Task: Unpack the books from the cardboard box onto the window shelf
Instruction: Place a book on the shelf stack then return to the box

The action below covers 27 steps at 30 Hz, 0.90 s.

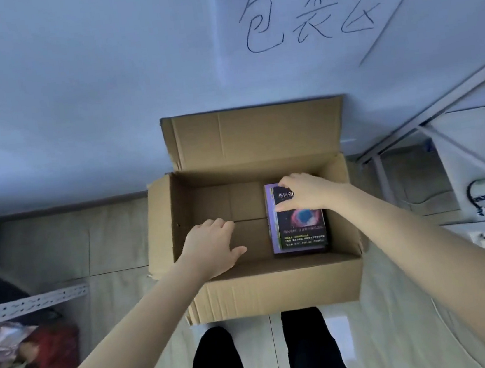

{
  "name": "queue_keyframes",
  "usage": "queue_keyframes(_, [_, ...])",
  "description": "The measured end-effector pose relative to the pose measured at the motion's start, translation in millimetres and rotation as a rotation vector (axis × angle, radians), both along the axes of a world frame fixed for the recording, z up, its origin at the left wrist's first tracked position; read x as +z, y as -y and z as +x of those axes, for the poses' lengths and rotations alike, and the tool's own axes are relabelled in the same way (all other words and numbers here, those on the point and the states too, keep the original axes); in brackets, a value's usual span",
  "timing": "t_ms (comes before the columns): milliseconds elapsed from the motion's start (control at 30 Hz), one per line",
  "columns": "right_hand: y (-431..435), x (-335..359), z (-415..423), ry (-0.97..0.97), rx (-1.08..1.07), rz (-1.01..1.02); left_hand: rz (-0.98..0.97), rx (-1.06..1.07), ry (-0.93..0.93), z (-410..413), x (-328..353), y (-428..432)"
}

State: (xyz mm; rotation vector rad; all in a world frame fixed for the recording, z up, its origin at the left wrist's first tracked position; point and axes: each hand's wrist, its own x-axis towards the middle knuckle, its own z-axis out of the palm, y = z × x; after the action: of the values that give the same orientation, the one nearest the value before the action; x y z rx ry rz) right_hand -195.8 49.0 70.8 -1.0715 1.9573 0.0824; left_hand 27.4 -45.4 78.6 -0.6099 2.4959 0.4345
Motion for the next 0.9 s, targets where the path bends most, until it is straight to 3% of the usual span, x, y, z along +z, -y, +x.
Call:
queue_keyframes(233, [-48, -138, -45, 0.204, -0.299, -0.006, 0.119, 0.049, 0.130, -58, -141, -54])
queue_keyframes(433, [-82, -234, -43, 0.175, -0.431, -0.029, 0.189, 0.194, 0.191, -88, -240, -77])
queue_keyframes(667, [-106, -279, -44, -0.063, -0.512, -0.072, 0.222, 0.349, 0.192, -121, -295, -87])
queue_keyframes(767, [-111, -288, -48, -0.044, -0.619, -0.047, 0.264, 0.426, 0.194, -131, -305, -97])
queue_keyframes(900, [-111, -295, -47, 0.041, -0.726, -0.069, 0.411, 0.735, 0.140, -137, -317, -105])
